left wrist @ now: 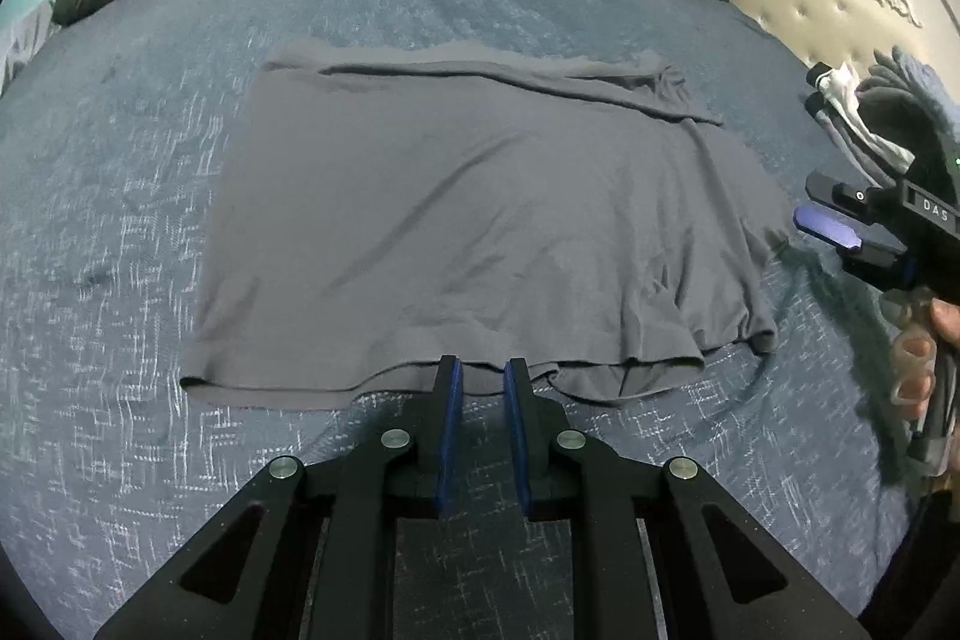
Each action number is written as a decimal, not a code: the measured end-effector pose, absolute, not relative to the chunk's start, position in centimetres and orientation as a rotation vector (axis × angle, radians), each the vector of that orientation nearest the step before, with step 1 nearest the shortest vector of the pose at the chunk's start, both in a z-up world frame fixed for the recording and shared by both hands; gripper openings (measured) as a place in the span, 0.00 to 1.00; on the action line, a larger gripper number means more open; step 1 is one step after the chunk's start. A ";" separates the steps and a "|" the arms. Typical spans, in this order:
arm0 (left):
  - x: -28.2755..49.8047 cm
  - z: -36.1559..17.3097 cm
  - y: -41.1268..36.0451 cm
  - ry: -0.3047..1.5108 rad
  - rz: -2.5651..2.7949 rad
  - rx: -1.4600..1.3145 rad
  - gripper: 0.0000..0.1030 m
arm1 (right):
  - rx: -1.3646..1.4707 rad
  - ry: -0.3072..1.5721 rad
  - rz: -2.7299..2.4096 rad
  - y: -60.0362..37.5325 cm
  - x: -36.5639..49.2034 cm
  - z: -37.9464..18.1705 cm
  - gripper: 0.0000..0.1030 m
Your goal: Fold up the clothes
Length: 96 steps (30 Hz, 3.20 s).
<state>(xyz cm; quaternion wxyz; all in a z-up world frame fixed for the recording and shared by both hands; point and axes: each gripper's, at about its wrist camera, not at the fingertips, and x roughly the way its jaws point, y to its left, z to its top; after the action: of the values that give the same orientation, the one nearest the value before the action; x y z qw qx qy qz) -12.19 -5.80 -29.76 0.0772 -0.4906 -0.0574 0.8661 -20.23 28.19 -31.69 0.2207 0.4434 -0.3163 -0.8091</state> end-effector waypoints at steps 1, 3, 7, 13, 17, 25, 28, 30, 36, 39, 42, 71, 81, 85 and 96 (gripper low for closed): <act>-12.4 -29.8 -5.6 -0.185 2.592 -1.468 0.15 | 1.226 -0.876 -2.236 28.2 -20.2 -31.7 0.40; -12.8 -30.2 -6.1 -0.303 2.555 -1.471 0.15 | 1.227 -0.879 -2.234 28.3 -20.2 -31.7 0.40; -13.0 -30.6 -6.6 -0.434 2.519 -1.474 0.15 | 1.225 -0.877 -2.235 28.5 -20.2 -31.7 0.40; -13.2 -30.7 -6.4 -0.421 2.561 -1.473 0.15 | 1.231 -0.882 -2.235 28.4 -20.1 -31.8 0.40; -13.8 -30.8 -6.1 -0.395 2.568 -1.470 0.15 | 1.236 -0.876 -2.230 28.3 -20.1 -31.9 0.40; -14.2 -30.6 -5.9 -0.364 2.580 -1.445 0.02 | 1.233 -0.882 -2.231 28.3 -20.2 -31.8 0.40; -13.6 -30.0 -6.3 -0.361 2.584 -1.425 0.02 | 1.229 -0.880 -2.229 28.1 -20.1 -31.7 0.40; -13.1 -29.5 -6.9 -0.358 2.589 -1.412 0.02 | 1.227 -0.878 -2.228 28.1 -20.1 -31.7 0.40; -11.9 -28.8 -8.5 -0.371 2.616 -1.391 0.02 | 1.236 -0.890 -2.246 28.6 -19.9 -31.9 0.40; -11.7 -28.9 -9.1 -0.381 2.626 -1.397 0.02 | 1.277 -0.864 -2.255 28.5 -19.8 -32.2 0.40; -11.5 -28.9 -9.7 -0.394 2.636 -1.406 0.02 | 1.316 -0.817 -2.257 28.3 -19.8 -32.5 0.46; -11.7 -30.0 -9.9 -0.411 2.617 -1.432 0.02 | 1.290 -1.089 -2.233 33.6 -20.9 -35.3 0.14; -11.8 -30.2 -9.8 -0.417 2.617 -1.431 0.02 | 1.241 -1.110 -2.306 35.2 -19.9 -33.8 0.13; -11.9 -30.3 -9.7 -0.412 2.611 -1.434 0.02 | 1.302 -1.127 -2.277 34.6 -20.1 -34.5 0.14; -12.0 -30.5 -9.6 -0.412 2.611 -1.436 0.02 | 1.315 -1.101 -2.270 33.9 -20.7 -35.2 0.19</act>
<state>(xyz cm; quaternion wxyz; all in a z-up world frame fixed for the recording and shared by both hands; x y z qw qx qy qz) -12.01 -9.64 -30.46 0.0669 -0.4763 -0.1368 0.8660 -20.69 33.90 -35.22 0.1476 0.4573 -0.3827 -0.7891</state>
